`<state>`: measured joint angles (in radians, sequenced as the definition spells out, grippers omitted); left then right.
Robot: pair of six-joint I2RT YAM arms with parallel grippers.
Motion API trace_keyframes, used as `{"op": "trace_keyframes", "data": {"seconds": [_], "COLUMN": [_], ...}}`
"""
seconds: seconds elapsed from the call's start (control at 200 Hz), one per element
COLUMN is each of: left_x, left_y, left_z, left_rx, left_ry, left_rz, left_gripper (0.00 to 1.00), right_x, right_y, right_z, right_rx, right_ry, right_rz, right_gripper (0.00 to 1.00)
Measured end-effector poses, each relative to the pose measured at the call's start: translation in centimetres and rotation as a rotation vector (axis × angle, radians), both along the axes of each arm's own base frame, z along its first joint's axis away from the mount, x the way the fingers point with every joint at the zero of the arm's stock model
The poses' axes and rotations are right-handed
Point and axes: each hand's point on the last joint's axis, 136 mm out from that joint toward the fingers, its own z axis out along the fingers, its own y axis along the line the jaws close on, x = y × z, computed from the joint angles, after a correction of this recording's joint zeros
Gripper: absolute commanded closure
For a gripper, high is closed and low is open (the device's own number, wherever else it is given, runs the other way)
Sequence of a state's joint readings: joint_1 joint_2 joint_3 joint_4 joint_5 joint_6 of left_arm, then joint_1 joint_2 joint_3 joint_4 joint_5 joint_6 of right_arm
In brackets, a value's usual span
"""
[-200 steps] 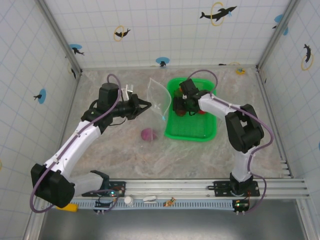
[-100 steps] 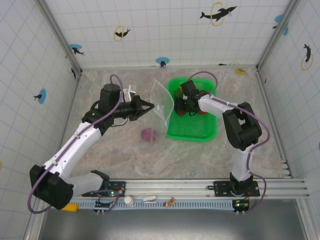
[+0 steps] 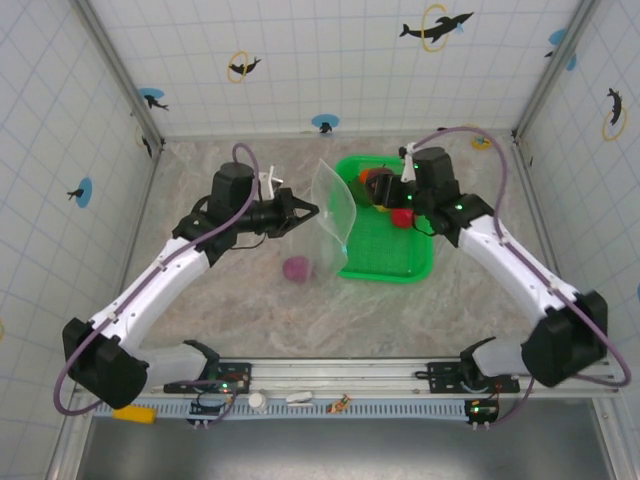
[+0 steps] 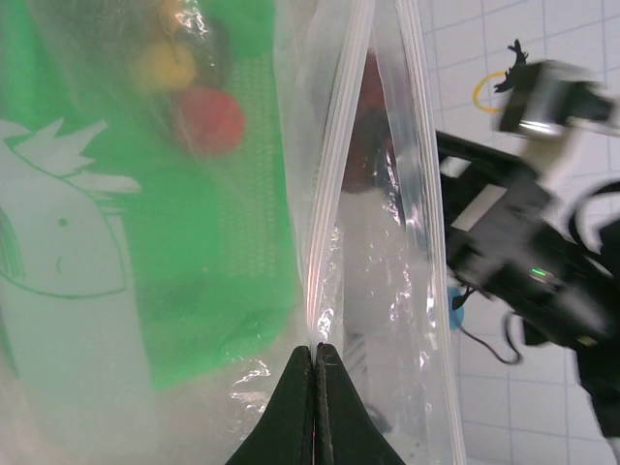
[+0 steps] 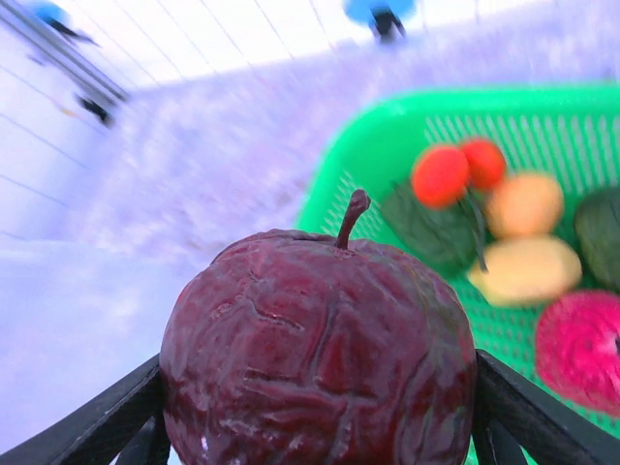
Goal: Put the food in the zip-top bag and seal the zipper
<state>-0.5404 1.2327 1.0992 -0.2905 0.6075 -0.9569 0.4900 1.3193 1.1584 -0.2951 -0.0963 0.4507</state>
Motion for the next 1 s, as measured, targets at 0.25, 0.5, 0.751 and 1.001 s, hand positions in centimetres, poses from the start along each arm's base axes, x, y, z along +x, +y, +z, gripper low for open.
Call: {"op": "trace_keyframes", "data": {"seconds": [0.25, 0.5, 0.751, 1.001], "left_x": [-0.4, -0.4, -0.2, 0.4], "left_y": [-1.8, -2.6, -2.6, -2.4], "left_z": [-0.6, -0.4, 0.1, 3.5], "left_rx": [0.021, 0.025, 0.021, 0.008], "left_ry": [0.008, -0.001, -0.015, -0.082], "left_rz": [-0.033, -0.041, -0.032, -0.009], "left_gripper": [1.00, 1.00, 1.00, 1.00], "right_x": [-3.3, -7.6, -9.1, -8.9], "right_y": [1.3, 5.4, 6.9, 6.2], "right_z": [10.9, 11.9, 8.1, 4.3], "right_rx": [0.160, 0.225, 0.163, 0.018], "right_ry": [-0.176, -0.144, -0.079, -0.035], "right_rz": [0.130, 0.311, 0.350, 0.293], "right_gripper": [0.37, 0.37, 0.37, 0.33]}}
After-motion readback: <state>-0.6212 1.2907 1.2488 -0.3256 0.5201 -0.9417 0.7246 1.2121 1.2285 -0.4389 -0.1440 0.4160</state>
